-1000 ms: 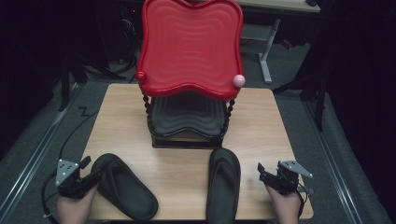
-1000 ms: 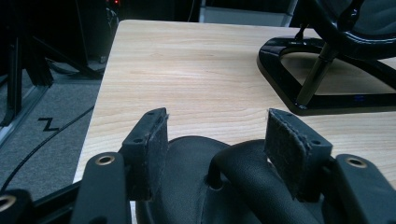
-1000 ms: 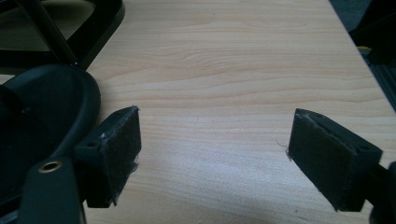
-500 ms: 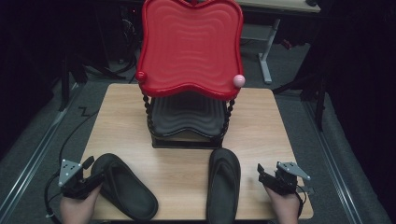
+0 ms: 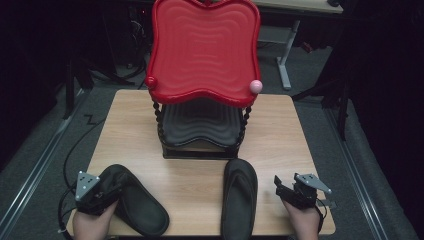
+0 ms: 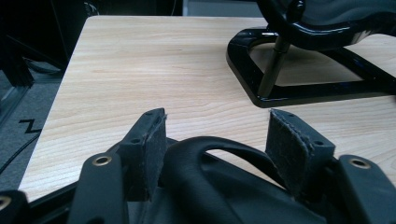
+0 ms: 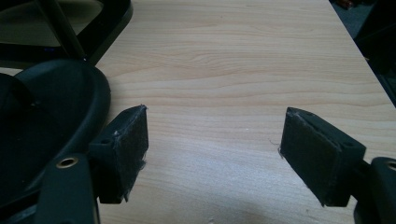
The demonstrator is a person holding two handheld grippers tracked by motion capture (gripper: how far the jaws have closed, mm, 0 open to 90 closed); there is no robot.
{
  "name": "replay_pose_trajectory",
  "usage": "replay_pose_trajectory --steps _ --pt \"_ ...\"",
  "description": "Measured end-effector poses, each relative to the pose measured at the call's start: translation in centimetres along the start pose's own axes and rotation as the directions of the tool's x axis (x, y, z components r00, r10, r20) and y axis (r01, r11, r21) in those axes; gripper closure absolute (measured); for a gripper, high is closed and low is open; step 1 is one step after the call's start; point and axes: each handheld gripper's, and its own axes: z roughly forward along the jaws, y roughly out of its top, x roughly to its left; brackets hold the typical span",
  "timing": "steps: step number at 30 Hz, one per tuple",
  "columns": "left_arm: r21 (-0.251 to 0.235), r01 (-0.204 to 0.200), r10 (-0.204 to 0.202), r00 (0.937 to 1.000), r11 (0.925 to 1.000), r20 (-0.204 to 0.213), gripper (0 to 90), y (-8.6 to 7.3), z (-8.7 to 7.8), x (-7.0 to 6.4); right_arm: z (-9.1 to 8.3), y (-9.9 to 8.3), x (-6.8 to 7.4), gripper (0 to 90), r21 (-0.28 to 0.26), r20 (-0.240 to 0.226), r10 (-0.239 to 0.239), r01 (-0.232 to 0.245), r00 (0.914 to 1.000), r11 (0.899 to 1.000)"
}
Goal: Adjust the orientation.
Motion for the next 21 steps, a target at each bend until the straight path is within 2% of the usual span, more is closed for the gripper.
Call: replay_pose_trajectory --steps 1,4,8,11,15,19,21 --pt "0.007 -0.017 0.017 0.9998 0.9998 -0.009 40.3 0.1 0.1 -0.2 0.0 0.0 0.0 23.6 -0.002 -0.005 -0.002 0.002 1.0000 1.000" --pt "0.003 -0.028 0.028 0.9993 0.9996 -0.023 41.2 0.6 0.1 -1.0 -0.1 0.1 0.1 23.8 -0.009 -0.020 -0.001 0.001 0.9998 1.000" --pt "-0.002 -0.053 0.053 0.9972 0.9986 -0.052 40.9 0.6 -0.7 -1.8 -0.1 0.3 0.1 24.0 -0.020 -0.034 -0.002 0.002 0.9994 1.000" --pt "-0.001 -0.041 0.041 0.9963 0.9991 -0.075 40.7 0.0 -1.3 -1.5 -0.2 0.4 0.1 24.2 -0.029 -0.038 -0.005 0.004 0.9993 1.000" --pt "0.011 -0.051 0.052 0.9913 0.9986 -0.121 41.1 -1.9 -1.8 -0.7 -0.3 0.5 0.2 24.7 -0.037 -0.041 -0.013 0.011 0.9991 0.999" --pt "0.078 -0.033 0.044 0.9868 0.9964 -0.156 42.0 -3.1 -1.7 -0.4 -0.3 0.4 0.5 24.8 -0.034 -0.036 -0.019 0.017 0.9992 0.999" --pt "0.084 -0.045 0.058 0.9851 0.9955 -0.162 44.7 -3.2 -1.7 -0.2 -0.2 0.3 0.8 24.8 -0.029 -0.033 -0.029 0.028 0.9990 0.999"
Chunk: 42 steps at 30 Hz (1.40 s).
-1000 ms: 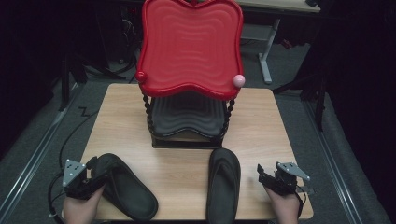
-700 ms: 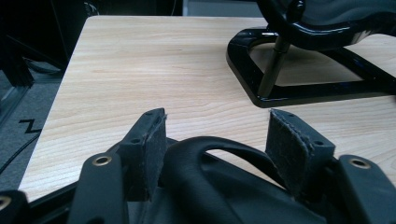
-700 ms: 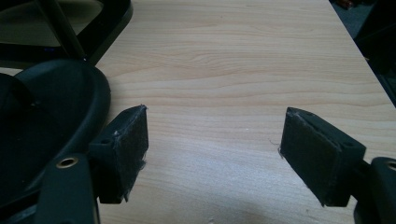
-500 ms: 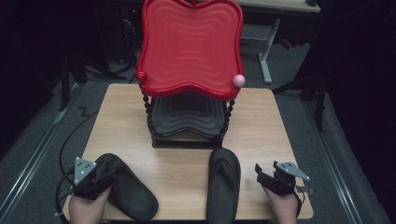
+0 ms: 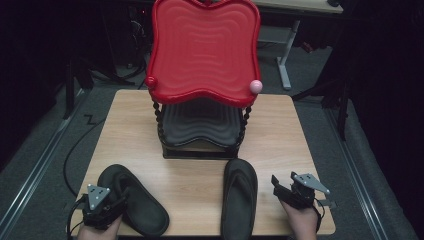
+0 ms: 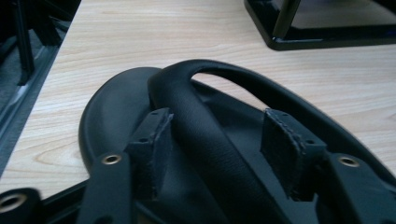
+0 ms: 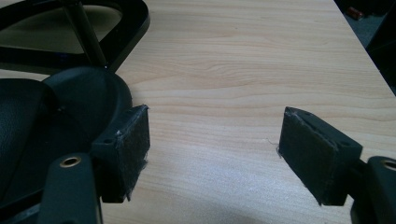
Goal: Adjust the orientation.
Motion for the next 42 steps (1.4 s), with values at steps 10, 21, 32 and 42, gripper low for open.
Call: replay_pose_trajectory --steps 10,21,32,42 --pt "0.005 0.060 -0.060 0.9982 0.9982 -0.007 56.1 0.2 0.0 0.6 -0.1 -0.2 -0.2 24.9 0.007 0.007 0.013 -0.013 0.9999 1.000" --pt "-0.030 0.061 -0.061 0.9981 0.9977 -0.011 72.1 0.5 -0.2 0.4 -0.2 -0.4 -0.5 25.2 0.007 0.011 0.021 -0.022 0.9997 1.000" --pt "-0.019 0.059 -0.058 0.9969 0.9980 0.053 78.6 0.5 -0.4 -0.1 -0.3 -0.5 -0.6 25.2 0.011 0.016 0.029 -0.029 0.9995 1.000" --pt "0.024 0.030 -0.033 0.9870 0.9993 0.157 78.6 -0.7 -0.1 -2.1 -0.3 -0.6 -0.6 25.2 0.011 0.016 0.021 -0.022 0.9996 1.000"
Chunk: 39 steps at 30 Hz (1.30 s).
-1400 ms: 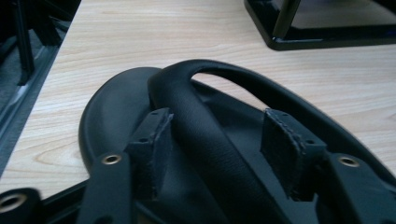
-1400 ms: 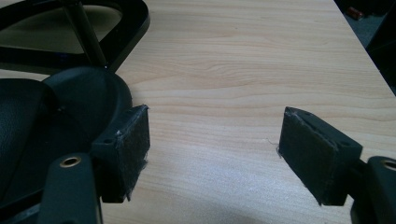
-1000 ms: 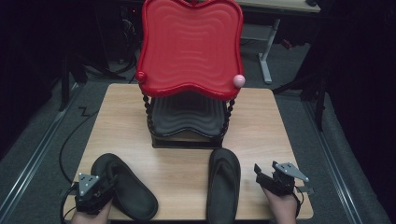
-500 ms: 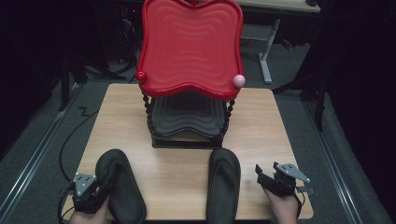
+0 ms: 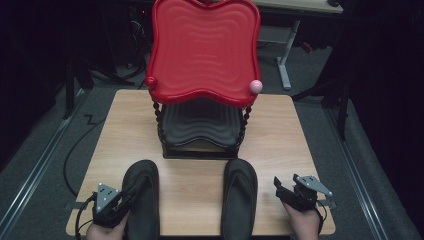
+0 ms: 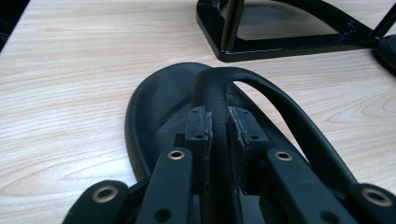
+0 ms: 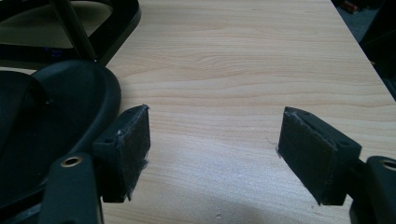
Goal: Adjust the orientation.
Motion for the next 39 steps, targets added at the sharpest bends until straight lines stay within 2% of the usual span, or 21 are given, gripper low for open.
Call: replay_pose_trajectory --steps 4,9,11,12,14,15,16,18,19,22,27,30,36,39 --pt "0.007 0.007 -0.008 0.9994 0.9999 0.033 78.7 0.0 0.2 -0.4 0.0 0.0 -0.1 25.2 0.001 0.000 0.004 -0.004 1.0000 1.000" --pt "0.024 -0.012 0.010 0.9961 0.9996 0.088 79.3 -0.5 0.4 -1.5 0.0 -0.1 -0.1 25.2 0.001 -0.001 0.002 -0.002 1.0000 1.000" --pt "0.030 -0.022 0.020 0.9956 0.9993 0.092 78.5 -0.7 0.5 -1.6 0.0 -0.1 -0.1 25.2 0.001 0.000 0.000 0.000 1.0000 1.000" --pt "0.032 -0.028 0.025 0.9959 0.9991 0.087 78.5 -0.8 0.5 -1.6 0.0 -0.1 -0.1 25.2 0.001 0.000 -0.001 0.001 1.0000 1.000" --pt "0.031 -0.007 0.004 0.9962 0.9995 0.087 75.9 -0.7 0.4 -1.5 0.0 -0.1 -0.1 25.2 0.002 -0.001 0.002 -0.002 1.0000 1.000" --pt "0.032 0.002 -0.005 0.9965 0.9995 0.084 72.6 -0.7 0.3 -1.4 0.0 0.0 -0.1 25.2 0.002 -0.001 0.005 -0.005 1.0000 1.000" --pt "0.027 0.003 -0.005 0.9971 0.9996 0.077 64.9 -0.6 0.2 -1.3 0.0 0.0 -0.1 25.2 0.001 0.000 0.008 -0.008 1.0000 1.000" --pt "0.025 -0.021 0.020 0.9984 0.9995 0.052 56.1 -0.9 -0.2 -1.2 0.1 0.0 -0.1 25.2 0.000 -0.002 0.009 -0.009 1.0000 1.000" --pt "0.025 -0.021 0.020 0.9984 0.9995 0.052 53.6 -0.9 -0.2 -1.2 0.1 0.0 -0.1 25.2 0.000 -0.002 0.009 -0.009 1.0000 1.000" --pt "0.068 -0.034 0.032 0.9992 0.9971 0.022 49.4 -1.4 -0.5 -0.7 0.3 0.2 0.1 25.2 0.001 -0.010 0.009 -0.009 0.9999 1.000" --pt "0.117 -0.017 0.015 0.9998 0.9929 0.012 47.8 -2.1 -0.7 -0.8 0.5 0.4 0.2 25.2 -0.002 -0.015 0.010 -0.010 0.9998 1.000" --pt "0.140 -0.012 0.011 0.9999 0.9900 0.008 51.8 -2.5 -1.0 -1.1 0.6 0.4 0.2 25.2 -0.001 -0.017 0.009 -0.009 0.9998 1.000" --pt "0.141 -0.008 0.011 0.9997 0.9899 -0.023 56.4 -2.6 -1.6 -1.2 0.6 0.6 0.2 25.2 -0.008 -0.020 0.017 -0.017 0.9997 1.000" --pt "0.134 0.007 -0.003 0.9995 0.9910 -0.031 58.5 -2.5 -1.7 -1.1 0.7 0.7 0.2 25.2 -0.007 -0.023 0.019 -0.019 0.9996 1.000"
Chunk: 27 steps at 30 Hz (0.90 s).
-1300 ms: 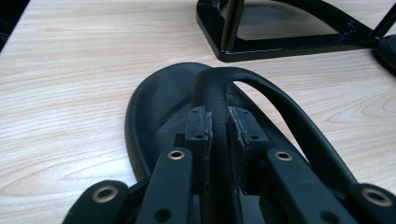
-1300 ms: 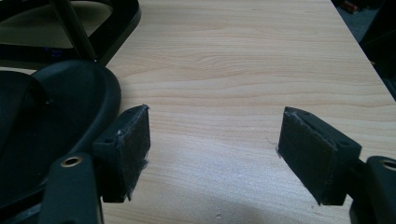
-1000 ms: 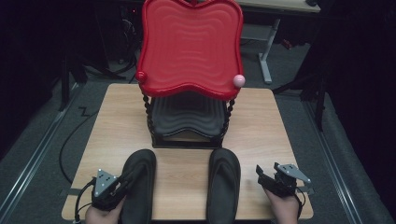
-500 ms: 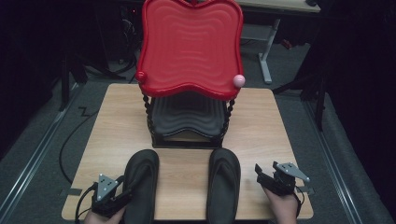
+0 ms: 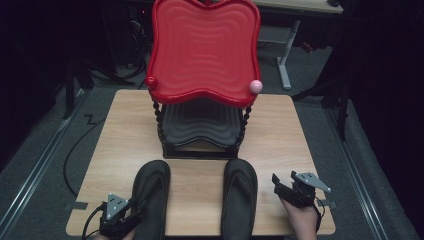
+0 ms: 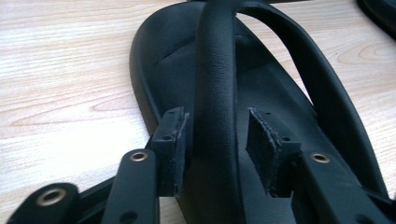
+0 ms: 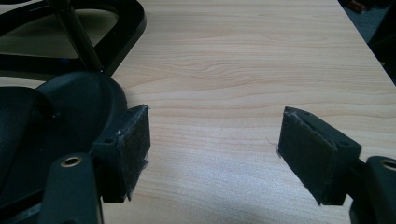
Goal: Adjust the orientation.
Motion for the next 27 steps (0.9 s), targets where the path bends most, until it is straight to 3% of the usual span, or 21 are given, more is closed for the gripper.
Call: replay_pose_trajectory --steps 2,3,10,14,27 --pt "0.001 0.000 0.000 1.0000 1.0000 -0.005 62.8 0.0 0.0 0.0 0.1 0.0 0.1 25.2 0.001 -0.002 -0.003 0.003 1.0000 1.000" --pt "0.006 0.010 -0.010 0.9999 0.9999 -0.004 70.1 0.0 0.0 0.1 0.2 0.1 0.1 25.2 0.001 -0.004 -0.006 0.006 1.0000 1.000" --pt "-0.004 -0.001 0.001 1.0000 1.0000 -0.008 73.2 0.1 0.0 0.1 0.2 0.1 0.2 25.4 0.004 -0.006 0.003 -0.003 1.0000 1.000" --pt "-0.033 0.013 -0.013 0.9999 0.9994 -0.004 74.2 0.7 -0.2 0.2 0.1 0.0 0.0 25.4 -0.001 -0.005 0.000 0.000 1.0000 1.000" --pt "-0.113 0.021 -0.014 0.9978 0.9934 0.065 76.5 2.1 -1.4 -0.8 -0.1 -0.3 -0.4 25.6 0.003 0.000 0.020 -0.020 0.9998 1.000"
